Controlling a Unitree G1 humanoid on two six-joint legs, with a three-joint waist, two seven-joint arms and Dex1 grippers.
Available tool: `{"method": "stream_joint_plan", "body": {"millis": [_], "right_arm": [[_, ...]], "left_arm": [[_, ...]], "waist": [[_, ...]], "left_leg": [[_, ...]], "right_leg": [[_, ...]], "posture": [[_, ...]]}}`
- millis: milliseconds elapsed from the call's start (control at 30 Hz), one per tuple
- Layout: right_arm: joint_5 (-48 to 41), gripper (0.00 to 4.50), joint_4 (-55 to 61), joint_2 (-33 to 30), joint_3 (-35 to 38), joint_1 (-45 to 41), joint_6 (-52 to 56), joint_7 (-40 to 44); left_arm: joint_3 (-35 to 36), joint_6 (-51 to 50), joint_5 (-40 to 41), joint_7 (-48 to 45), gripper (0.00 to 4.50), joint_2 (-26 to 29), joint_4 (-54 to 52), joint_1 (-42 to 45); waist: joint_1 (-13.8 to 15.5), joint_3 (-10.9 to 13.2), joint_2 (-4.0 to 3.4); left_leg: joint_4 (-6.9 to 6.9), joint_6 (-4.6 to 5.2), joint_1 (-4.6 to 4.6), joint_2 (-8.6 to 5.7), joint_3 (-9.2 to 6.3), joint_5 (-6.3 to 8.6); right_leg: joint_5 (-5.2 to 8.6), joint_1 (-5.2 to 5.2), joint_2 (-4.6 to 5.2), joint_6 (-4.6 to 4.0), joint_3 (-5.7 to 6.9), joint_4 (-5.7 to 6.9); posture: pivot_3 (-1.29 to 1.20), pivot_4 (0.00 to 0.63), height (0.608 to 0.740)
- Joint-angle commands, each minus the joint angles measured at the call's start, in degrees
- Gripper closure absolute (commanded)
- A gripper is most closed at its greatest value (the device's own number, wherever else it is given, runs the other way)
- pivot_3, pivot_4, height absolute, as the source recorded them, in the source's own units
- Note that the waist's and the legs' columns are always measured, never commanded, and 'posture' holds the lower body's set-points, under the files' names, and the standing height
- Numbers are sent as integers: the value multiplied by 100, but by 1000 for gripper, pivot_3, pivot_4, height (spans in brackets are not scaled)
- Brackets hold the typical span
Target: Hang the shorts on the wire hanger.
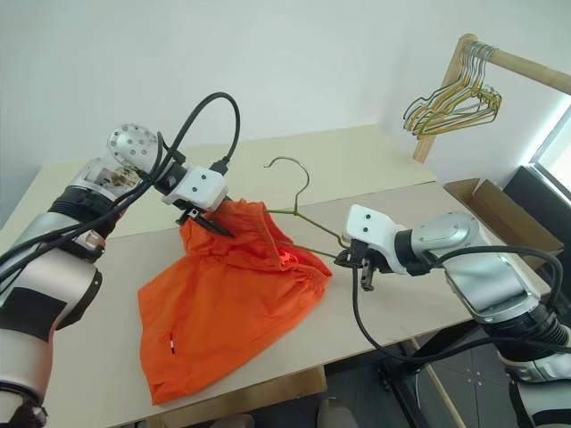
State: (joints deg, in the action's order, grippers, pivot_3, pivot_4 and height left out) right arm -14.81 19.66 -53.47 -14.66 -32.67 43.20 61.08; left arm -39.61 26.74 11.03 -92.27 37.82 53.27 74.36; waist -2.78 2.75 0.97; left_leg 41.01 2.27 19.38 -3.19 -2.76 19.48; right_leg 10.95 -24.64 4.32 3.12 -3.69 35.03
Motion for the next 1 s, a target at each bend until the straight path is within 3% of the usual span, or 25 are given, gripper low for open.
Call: {"method": "stream_joint_plan", "body": {"millis": [33,133,167,600,800,1000], "right_arm": [[-34,4500,150,-64,279,-201,79,-44],[-31,4500,121,-78,289,-228,105,-29],[-30,4500,109,-80,287,-241,124,-25],[-67,4500,-11,-100,294,-371,13,150],[-110,2793,266,-336,506,139,223,11],[-344,664,620,-508,1195,901,680,-321]], "left_arm": [[15,191,-90,-23,3516,38,72,202],[-34,205,-140,-23,4409,76,108,226],[-52,216,-147,-23,4475,95,126,231],[-235,-171,13,-23,4475,267,69,212],[-142,-547,205,-23,4500,239,70,207],[-49,-763,262,-23,4500,229,149,166]], "waist": [[1,0,0],[-3,0,0],[-3,0,0],[-6,0,0],[9,0,0],[-35,0,0]], "left_leg": [[0,0,0,0,0,0],[1,0,0,0,0,0],[1,0,1,0,0,0],[1,1,4,0,2,0],[3,2,11,-1,1,1],[54,2,80,-1,-1,1]], "right_leg": [[0,0,0,0,0,0],[0,0,0,0,0,1],[0,-2,0,0,0,2],[0,-6,0,1,-2,4],[1,-13,1,1,-2,6],[-2,-65,1,5,-1,26]], "posture": [[-113,0,740],[-115,0,740],[-115,0,740],[-104,0,740],[-125,0,740],[-145,0,740]]}}
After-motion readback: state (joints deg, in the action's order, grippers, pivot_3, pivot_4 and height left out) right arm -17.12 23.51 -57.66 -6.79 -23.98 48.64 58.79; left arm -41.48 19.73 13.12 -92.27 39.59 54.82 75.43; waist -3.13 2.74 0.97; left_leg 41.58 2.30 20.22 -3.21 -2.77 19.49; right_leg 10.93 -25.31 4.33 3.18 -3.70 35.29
